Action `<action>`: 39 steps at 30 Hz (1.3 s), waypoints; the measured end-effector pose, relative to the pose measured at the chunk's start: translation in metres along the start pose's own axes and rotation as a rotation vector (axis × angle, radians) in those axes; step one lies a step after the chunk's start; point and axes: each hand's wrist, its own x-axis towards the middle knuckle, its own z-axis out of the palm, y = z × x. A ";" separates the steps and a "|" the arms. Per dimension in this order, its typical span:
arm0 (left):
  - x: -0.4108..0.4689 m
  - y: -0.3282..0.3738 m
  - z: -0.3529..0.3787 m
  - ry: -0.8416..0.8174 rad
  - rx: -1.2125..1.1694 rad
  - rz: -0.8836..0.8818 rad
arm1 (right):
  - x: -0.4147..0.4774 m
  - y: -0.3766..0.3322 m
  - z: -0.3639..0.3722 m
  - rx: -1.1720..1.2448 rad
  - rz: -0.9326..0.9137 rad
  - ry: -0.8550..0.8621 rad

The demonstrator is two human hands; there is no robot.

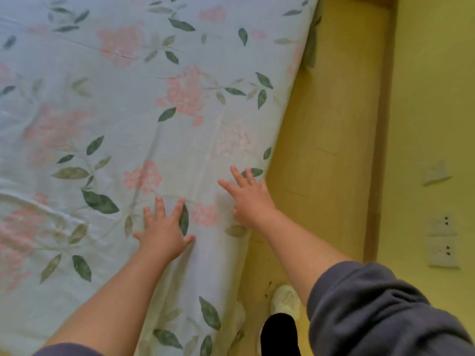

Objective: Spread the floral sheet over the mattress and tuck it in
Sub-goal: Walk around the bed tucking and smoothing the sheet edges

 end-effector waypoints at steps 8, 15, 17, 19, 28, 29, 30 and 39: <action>0.055 0.126 -0.088 -0.063 0.165 0.396 | 0.045 0.158 -0.100 -0.182 0.284 -0.117; 0.132 0.179 -0.174 0.001 0.009 0.171 | 0.129 0.204 -0.207 -0.155 0.130 -0.071; 0.155 0.186 -0.190 -0.007 0.012 0.086 | 0.157 0.203 -0.226 -0.153 0.048 -0.087; 0.197 0.200 -0.212 0.009 -0.035 0.014 | 0.201 0.217 -0.247 -0.154 0.004 -0.086; 0.346 0.304 -0.281 -0.001 -0.125 0.003 | 0.383 0.304 -0.341 -0.394 -0.072 -0.138; 0.353 0.322 -0.292 -0.001 -0.070 0.119 | 0.391 0.319 -0.350 -0.399 -0.029 -0.153; 0.359 0.339 -0.303 0.029 -0.042 0.253 | 0.399 0.333 -0.359 -0.390 0.032 -0.156; 0.463 0.440 -0.431 0.214 -0.170 0.050 | 0.502 0.422 -0.493 -0.412 -0.101 -0.019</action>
